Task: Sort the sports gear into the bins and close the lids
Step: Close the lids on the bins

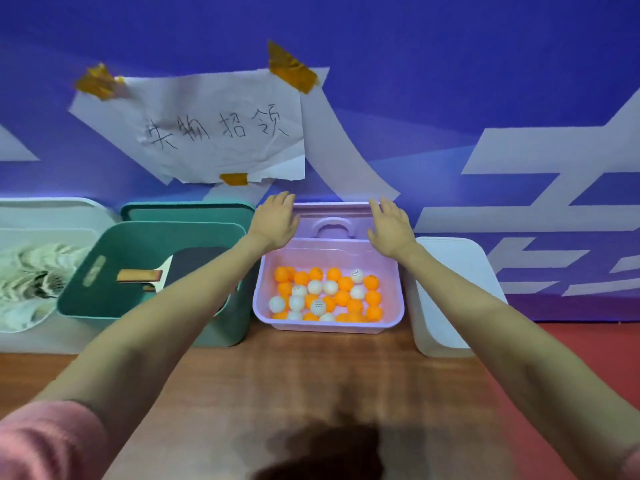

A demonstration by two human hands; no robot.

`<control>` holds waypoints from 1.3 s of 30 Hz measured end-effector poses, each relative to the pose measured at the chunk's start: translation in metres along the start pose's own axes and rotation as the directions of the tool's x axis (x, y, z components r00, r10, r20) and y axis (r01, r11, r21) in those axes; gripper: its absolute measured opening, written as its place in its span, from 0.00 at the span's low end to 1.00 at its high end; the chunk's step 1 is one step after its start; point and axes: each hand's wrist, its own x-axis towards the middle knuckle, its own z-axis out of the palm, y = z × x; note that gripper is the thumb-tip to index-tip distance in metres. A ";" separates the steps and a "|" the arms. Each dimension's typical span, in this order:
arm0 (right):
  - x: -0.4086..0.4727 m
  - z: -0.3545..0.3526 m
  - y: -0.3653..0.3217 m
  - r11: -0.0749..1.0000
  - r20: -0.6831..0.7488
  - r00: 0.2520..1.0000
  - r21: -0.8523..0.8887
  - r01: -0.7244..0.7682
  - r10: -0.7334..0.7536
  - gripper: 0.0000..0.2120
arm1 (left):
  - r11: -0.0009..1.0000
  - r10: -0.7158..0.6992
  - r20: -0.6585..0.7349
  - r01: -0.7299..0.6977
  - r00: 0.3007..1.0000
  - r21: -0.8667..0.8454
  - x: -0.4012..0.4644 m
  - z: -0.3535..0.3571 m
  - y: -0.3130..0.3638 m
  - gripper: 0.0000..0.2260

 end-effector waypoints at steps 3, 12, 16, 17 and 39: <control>0.020 -0.003 -0.018 0.998 -0.052 0.997 -0.038 0.055 -0.057 0.26 | 1.000 -0.018 0.029 0.018 0.999 -0.003 0.009 -0.012 -0.020 0.18; 0.051 0.003 -0.029 0.986 -0.078 0.992 -0.148 0.082 -0.095 0.14 | 0.994 0.045 0.099 -0.055 0.994 0.095 0.029 0.001 -0.038 0.14; 0.054 0.000 -0.025 0.976 -0.012 0.989 -0.161 0.146 -0.150 0.14 | 0.994 0.086 0.068 -0.089 0.994 0.057 0.029 0.014 -0.043 0.15; 0.054 0.000 -0.024 0.978 0.011 0.989 -0.148 0.146 -0.146 0.14 | 0.995 0.090 0.058 -0.092 0.994 0.030 0.029 0.017 -0.044 0.15; -0.017 -0.041 -0.040 0.956 -0.247 0.924 -0.024 0.294 -0.290 0.02 | 0.940 0.340 -0.158 -0.341 0.927 0.020 -0.033 -0.020 -0.044 0.06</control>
